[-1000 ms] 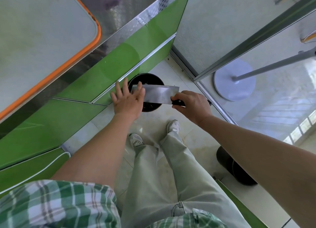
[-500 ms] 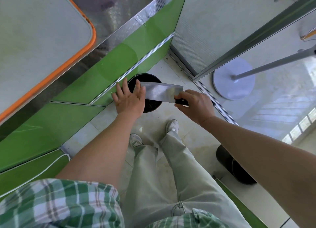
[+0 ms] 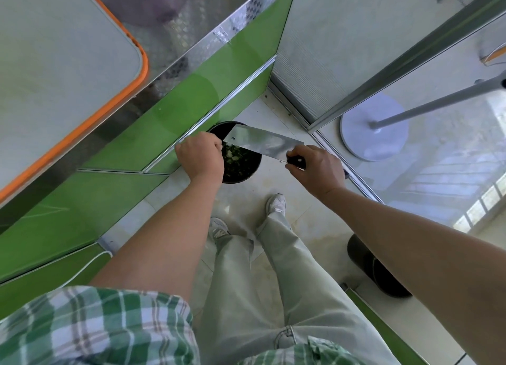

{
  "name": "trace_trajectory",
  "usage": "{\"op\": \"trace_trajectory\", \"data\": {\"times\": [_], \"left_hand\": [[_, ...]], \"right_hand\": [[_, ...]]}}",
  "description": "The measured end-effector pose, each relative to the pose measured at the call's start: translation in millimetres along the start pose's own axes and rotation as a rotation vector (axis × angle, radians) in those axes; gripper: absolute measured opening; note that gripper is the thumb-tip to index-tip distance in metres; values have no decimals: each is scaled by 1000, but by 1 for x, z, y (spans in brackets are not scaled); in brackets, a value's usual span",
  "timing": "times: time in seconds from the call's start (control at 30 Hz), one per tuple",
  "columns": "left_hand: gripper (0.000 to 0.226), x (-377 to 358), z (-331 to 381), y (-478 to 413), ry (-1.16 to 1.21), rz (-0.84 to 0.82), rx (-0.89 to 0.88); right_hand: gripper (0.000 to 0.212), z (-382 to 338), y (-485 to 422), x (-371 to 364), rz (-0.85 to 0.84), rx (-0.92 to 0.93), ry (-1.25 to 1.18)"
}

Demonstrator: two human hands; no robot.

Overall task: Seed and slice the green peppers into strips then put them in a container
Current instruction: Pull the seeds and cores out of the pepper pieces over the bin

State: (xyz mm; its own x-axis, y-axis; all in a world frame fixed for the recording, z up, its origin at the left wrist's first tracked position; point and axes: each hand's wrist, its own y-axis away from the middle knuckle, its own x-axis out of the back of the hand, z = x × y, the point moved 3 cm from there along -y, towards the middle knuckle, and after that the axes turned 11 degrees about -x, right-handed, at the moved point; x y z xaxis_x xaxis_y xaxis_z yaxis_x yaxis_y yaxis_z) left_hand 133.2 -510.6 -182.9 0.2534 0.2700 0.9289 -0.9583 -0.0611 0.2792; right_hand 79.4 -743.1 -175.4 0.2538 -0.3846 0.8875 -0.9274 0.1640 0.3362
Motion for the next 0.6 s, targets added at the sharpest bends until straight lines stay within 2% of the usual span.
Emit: {"op": "trace_trajectory", "data": {"times": [0.1, 0.3, 0.43, 0.47, 0.53, 0.6], "left_hand": [[12, 4, -1, 0, 44, 36, 28], [22, 8, 6, 5, 44, 6, -52], [15, 11, 8, 7, -3, -8, -148], [19, 13, 7, 8, 64, -8, -139], [29, 15, 7, 7, 344, -37, -25], [26, 12, 7, 3, 825, -128, 247]], "right_hand": [[18, -2, -3, 1, -35, -93, -84], [11, -12, -4, 4, -56, -172, -290], [9, -19, -2, 14, -78, -206, -417], [8, -21, -2, 18, -87, -216, -442], [8, -24, -3, 25, -120, -243, -499], [10, -27, -4, 31, -157, -286, -563]]}}
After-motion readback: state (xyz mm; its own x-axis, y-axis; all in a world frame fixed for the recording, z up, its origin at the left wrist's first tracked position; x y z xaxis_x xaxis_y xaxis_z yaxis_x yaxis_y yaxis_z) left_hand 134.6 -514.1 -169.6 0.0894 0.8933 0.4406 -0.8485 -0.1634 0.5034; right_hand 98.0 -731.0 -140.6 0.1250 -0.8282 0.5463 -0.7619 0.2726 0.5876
